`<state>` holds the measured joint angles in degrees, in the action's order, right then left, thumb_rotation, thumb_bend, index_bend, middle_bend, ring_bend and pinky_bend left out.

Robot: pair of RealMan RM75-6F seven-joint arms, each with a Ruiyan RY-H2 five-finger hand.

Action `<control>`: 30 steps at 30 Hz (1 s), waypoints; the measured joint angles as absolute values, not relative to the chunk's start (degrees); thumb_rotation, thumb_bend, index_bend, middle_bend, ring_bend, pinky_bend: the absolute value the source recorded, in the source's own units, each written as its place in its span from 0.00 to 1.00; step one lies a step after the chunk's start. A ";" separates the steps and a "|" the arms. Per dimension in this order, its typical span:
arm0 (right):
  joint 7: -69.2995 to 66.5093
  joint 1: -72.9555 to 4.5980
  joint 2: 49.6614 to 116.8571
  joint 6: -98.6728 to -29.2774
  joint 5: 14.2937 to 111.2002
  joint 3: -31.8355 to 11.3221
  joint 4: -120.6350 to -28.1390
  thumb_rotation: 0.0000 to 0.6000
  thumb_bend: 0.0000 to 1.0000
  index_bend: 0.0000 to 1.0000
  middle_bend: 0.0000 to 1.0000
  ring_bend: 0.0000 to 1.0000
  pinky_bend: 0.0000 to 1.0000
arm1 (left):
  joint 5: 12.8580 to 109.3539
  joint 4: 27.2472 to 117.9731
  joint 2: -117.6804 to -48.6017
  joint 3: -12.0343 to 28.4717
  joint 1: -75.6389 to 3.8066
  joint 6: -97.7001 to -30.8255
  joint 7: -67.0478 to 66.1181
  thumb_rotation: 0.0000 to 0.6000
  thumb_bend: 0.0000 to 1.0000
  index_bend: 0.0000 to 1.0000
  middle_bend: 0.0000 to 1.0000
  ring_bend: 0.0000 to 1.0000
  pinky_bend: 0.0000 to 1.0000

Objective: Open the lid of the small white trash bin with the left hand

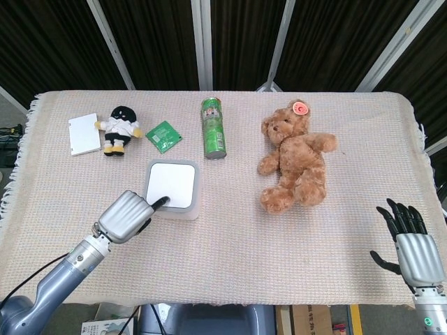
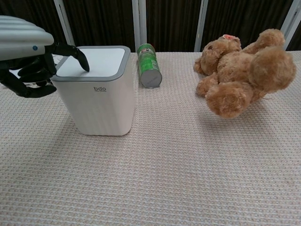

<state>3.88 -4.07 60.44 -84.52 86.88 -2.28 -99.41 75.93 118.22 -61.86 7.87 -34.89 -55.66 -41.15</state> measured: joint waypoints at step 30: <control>-0.11 -4.01 59.82 -85.97 91.27 -1.54 -97.37 1.00 0.19 0.15 0.04 0.00 0.00 | 86.47 108.54 -57.29 -3.96 -2.19 -97.17 -15.87 1.00 0.12 0.14 0.11 0.01 0.06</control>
